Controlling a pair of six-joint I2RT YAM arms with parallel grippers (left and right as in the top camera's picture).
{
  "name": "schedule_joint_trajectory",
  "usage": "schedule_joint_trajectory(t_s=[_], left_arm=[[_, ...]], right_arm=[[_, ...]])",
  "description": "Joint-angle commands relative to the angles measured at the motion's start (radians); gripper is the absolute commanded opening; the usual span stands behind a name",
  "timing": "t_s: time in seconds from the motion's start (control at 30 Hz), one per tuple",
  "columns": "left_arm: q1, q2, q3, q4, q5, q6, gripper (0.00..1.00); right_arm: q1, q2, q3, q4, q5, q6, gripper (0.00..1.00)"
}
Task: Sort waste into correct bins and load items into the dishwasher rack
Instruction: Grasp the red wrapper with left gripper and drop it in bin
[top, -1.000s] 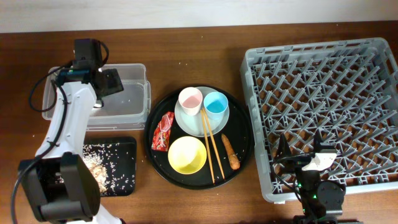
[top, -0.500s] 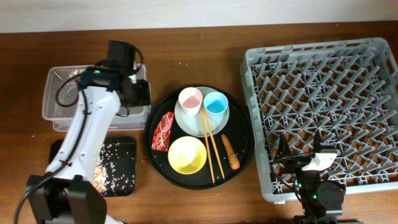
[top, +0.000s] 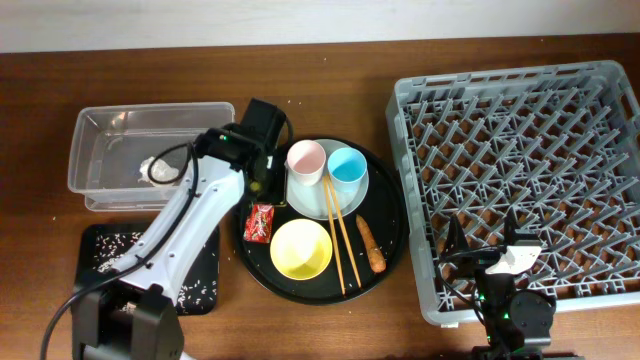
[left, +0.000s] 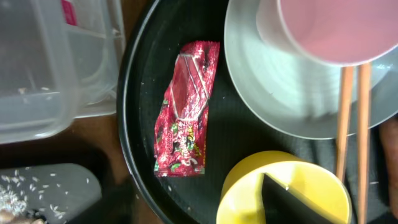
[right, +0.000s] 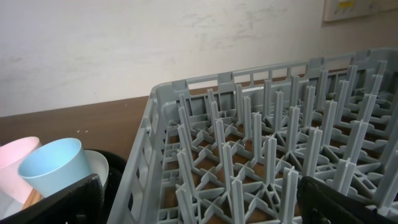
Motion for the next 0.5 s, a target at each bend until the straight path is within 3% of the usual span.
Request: schedule_joint_trajectory(t_s=[0.0, 0.47], left_arm=[[-0.023, -0.011, -0.112, 0.064, 0.021, -0.016, 0.53], [-0.034, -0.011, -0.454, 0.537, -0.107, -0.015, 0.54]], right_arm=[[-0.008, -0.008, -0.007, -0.001, -0.002, 0.004, 0.99], [-0.008, -0.008, -0.007, -0.001, -0.002, 0.004, 0.98]])
